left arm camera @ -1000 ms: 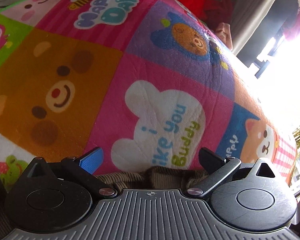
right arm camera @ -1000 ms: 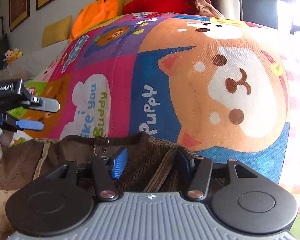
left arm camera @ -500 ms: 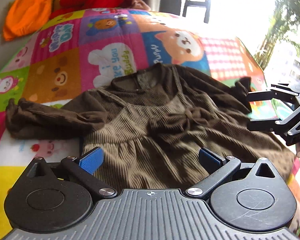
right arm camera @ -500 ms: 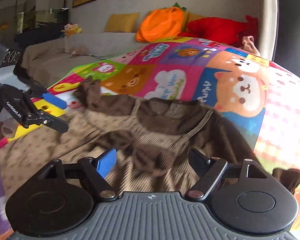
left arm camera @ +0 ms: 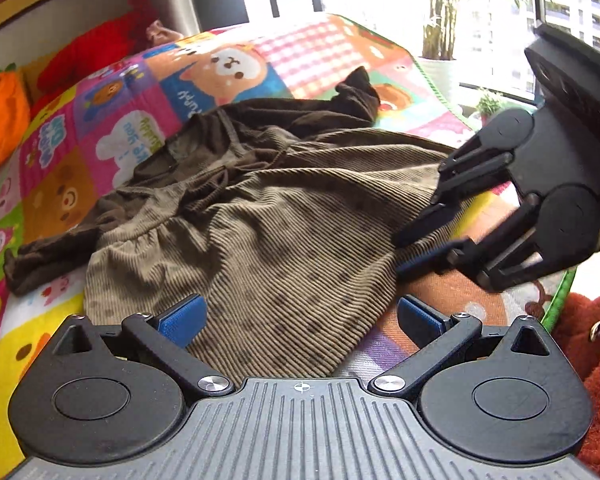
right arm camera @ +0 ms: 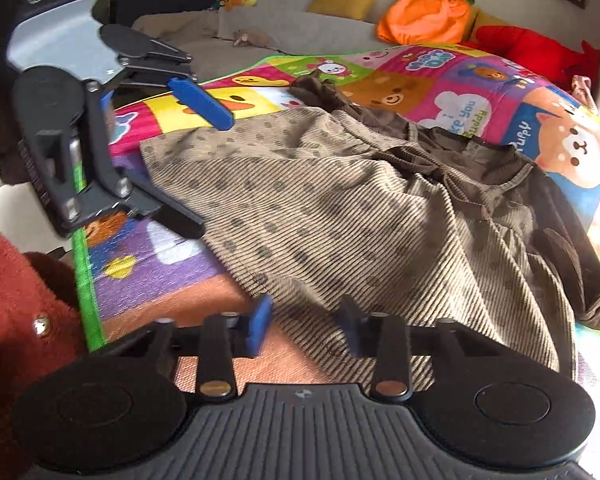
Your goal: Fold clothes
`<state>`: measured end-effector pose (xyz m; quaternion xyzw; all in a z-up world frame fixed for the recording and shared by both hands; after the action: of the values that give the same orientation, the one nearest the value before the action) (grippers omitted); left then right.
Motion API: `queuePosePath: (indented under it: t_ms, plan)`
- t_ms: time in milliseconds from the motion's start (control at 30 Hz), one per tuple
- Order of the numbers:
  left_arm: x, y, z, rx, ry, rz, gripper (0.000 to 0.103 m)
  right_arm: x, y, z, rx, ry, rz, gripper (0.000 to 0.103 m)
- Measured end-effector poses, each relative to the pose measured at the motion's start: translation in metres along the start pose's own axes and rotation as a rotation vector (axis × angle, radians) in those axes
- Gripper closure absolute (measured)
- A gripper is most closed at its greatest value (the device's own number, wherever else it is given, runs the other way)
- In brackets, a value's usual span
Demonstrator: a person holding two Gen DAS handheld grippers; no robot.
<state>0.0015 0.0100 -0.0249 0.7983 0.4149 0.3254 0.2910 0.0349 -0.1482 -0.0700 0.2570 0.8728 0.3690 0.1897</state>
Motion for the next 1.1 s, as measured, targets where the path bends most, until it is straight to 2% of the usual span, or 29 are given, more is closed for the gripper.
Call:
queuePosePath:
  t_ms: [100,267,300,333,367,400,433,500,567,633,667,700,767,933,1000,1100]
  plan:
    - [-0.011,0.004,0.014,-0.007,0.052,0.097,0.0,-0.016,0.01,-0.001,-0.034,-0.045,0.041,0.098]
    - [-0.017,0.017,0.038,-0.026,0.123,0.178,0.0,-0.029,0.03,-0.021,-0.115,-0.07,0.064,0.099]
    - [-0.015,0.022,0.042,-0.031,0.138,0.194,0.005,-0.029,0.032,-0.024,-0.123,-0.072,0.061,0.099]
    - [-0.013,0.027,0.045,-0.035,0.15,0.208,0.033,-0.03,0.034,-0.027,-0.131,-0.075,0.059,0.099]
    - [-0.009,0.032,0.049,-0.023,0.141,0.209,0.053,-0.03,0.034,-0.03,-0.134,-0.077,0.057,0.099]
    - [-0.006,0.038,0.052,-0.006,0.126,0.205,0.083,-0.029,0.033,-0.034,-0.137,-0.078,0.058,0.099]
    - [-0.001,0.043,0.053,0.007,0.079,0.184,0.09,-0.027,0.032,-0.038,-0.146,-0.073,0.063,0.099]
    - [0.01,0.054,0.05,0.001,0.03,0.152,0.091,-0.023,0.03,-0.048,-0.176,-0.03,0.083,0.098]
    - [0.024,0.069,0.044,-0.027,0.037,0.128,0.091,-0.015,0.027,-0.062,-0.205,0.058,0.104,0.096]
    - [0.044,0.087,0.035,-0.062,0.034,0.051,0.093,-0.007,0.025,-0.066,-0.203,0.152,0.136,0.083]
    - [0.054,0.097,0.03,-0.08,0.031,0.01,0.093,-0.003,0.024,-0.064,-0.194,0.194,0.163,0.069]
    - [0.063,0.105,0.026,-0.098,0.029,-0.025,0.093,-0.001,0.024,-0.058,-0.177,0.231,0.209,0.062]
    - [0.079,0.119,0.02,-0.132,0.03,-0.078,0.093,-0.004,0.027,-0.036,-0.151,0.278,0.316,0.062]
    - [0.087,0.128,0.012,-0.16,0.063,-0.079,0.093,-0.032,0.04,0.031,-0.115,0.289,0.586,0.062]
    - [0.087,0.126,0.012,-0.157,0.064,-0.071,0.093,-0.031,0.046,0.054,-0.069,0.245,0.589,0.062]
    - [0.087,0.12,0.013,-0.155,0.053,-0.074,0.092,-0.014,0.052,0.065,-0.048,0.192,0.46,0.062]
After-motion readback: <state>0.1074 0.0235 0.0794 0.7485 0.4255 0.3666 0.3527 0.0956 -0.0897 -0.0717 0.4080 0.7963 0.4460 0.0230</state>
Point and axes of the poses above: each gripper's, at about its wrist camera, not at the fingertips, and z roughly the way its jaws point, x to its left, y to its top, the point moved 4 cm from there along z, roughly the way its jaws point, and after that the axes turned 4 degrees about y, right-handed, at the moved point
